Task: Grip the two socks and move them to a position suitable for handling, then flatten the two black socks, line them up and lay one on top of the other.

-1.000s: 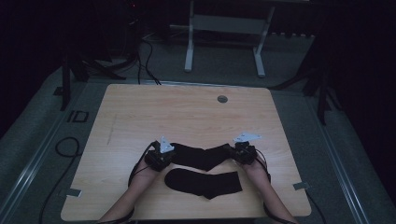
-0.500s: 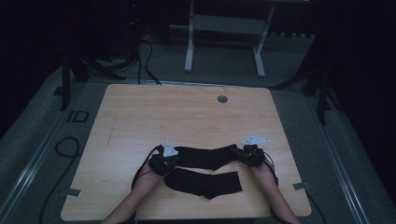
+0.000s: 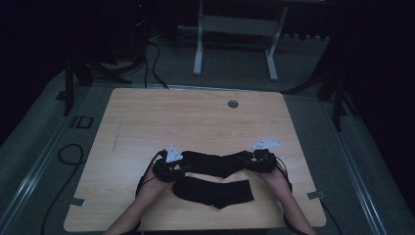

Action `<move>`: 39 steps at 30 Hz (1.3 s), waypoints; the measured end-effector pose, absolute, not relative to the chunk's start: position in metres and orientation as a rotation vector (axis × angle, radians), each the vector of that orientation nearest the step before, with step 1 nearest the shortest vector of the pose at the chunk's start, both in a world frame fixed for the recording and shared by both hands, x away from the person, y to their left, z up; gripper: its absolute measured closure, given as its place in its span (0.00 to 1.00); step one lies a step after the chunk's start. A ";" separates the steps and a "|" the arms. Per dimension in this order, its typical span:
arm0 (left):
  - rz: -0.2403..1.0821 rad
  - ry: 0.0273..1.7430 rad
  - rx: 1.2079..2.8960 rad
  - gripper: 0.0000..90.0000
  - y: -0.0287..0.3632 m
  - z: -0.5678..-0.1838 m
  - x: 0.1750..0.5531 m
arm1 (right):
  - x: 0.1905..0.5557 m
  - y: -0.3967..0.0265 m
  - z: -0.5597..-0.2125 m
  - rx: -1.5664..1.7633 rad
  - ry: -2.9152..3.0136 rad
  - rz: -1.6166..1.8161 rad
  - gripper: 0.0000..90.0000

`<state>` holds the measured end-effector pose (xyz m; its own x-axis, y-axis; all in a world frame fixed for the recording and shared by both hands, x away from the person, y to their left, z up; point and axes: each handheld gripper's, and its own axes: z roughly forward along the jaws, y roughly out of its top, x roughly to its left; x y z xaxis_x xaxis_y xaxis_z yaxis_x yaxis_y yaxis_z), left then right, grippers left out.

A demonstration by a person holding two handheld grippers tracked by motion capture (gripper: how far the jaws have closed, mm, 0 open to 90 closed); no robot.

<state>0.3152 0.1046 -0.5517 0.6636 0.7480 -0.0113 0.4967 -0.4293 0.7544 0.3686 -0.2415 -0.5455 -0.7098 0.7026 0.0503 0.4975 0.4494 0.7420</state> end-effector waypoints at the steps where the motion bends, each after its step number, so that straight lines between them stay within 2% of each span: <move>1: 0.420 0.959 2.112 0.57 0.107 -0.551 0.314 | 0.368 -0.241 -0.543 1.023 2.447 1.116 0.56; 7: 0.414 0.976 2.095 0.53 0.122 -0.548 0.309 | 0.362 -0.242 -0.536 1.000 2.447 1.165 0.42; 9: 0.390 0.987 2.076 0.47 0.126 -0.547 0.306 | 0.360 -0.244 -0.535 1.003 2.463 1.182 0.33; 13: 0.344 0.979 2.069 0.39 0.131 -0.545 0.299 | 0.353 -0.247 -0.533 1.025 2.447 1.163 0.26; 14: 0.349 0.980 2.072 0.39 0.132 -0.544 0.297 | 0.350 -0.248 -0.532 1.022 2.445 1.160 0.27; 15: 0.350 0.983 2.078 0.39 0.132 -0.543 0.295 | 0.348 -0.250 -0.531 1.029 2.466 1.157 0.34; 16: 0.338 0.978 2.080 0.39 0.132 -0.542 0.293 | 0.346 -0.251 -0.530 1.049 2.489 1.164 0.31; 21: 0.289 0.948 2.112 0.39 0.130 -0.539 0.284 | 0.324 -0.258 -0.523 1.060 2.475 1.202 0.32; 27: 0.254 0.943 2.142 0.41 0.128 -0.544 0.278 | 0.297 -0.262 -0.527 1.092 2.473 1.158 0.38; 30: 0.236 0.948 2.160 0.44 0.126 -0.550 0.277 | 0.286 -0.264 -0.533 1.112 2.466 1.140 0.45; 34: 0.216 0.957 2.180 0.47 0.124 -0.558 0.276 | 0.282 -0.266 -0.540 1.142 2.453 1.103 0.49; 35: 0.210 0.955 2.181 0.51 0.124 -0.559 0.276 | 0.282 -0.267 -0.544 1.158 2.462 1.103 0.53; 39: 0.209 0.962 2.183 0.59 0.123 -0.563 0.276 | 0.283 -0.264 -0.551 1.162 2.465 1.071 0.59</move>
